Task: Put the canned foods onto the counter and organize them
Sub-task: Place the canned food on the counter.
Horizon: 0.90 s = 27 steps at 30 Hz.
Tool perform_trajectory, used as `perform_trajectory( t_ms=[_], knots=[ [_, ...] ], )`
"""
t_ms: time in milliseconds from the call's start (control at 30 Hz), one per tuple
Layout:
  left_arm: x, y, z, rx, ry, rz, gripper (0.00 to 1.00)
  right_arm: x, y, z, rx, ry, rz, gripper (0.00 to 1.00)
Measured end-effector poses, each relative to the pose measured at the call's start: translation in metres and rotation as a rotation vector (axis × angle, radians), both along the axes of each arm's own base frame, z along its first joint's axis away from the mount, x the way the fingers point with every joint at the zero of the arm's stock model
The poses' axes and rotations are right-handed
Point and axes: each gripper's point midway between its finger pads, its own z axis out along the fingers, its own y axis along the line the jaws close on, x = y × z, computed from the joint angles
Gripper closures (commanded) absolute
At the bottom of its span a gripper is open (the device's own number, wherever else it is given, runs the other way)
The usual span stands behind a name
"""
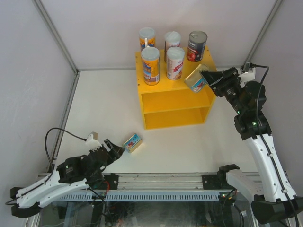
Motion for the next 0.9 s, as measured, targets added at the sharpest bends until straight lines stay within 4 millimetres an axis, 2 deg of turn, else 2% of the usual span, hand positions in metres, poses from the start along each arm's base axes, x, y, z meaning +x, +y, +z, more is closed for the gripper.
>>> perform_trajectory(
  t_ms=[300, 733, 900],
  knots=[
    [0.001, 0.003, 0.001, -0.003, -0.013, 0.011, 0.21, 0.014, -0.006, -0.008, -0.001, 0.023, -0.025, 1.00],
    [0.003, 0.004, 0.003, -0.010, -0.024, 0.017, 0.21, 0.031, -0.014, -0.009, 0.002, 0.033, -0.048, 1.00],
    [0.004, 0.005, 0.004, -0.007, -0.030, 0.024, 0.21, 0.040, -0.021, -0.010, 0.010, 0.048, -0.052, 0.95]
  ],
)
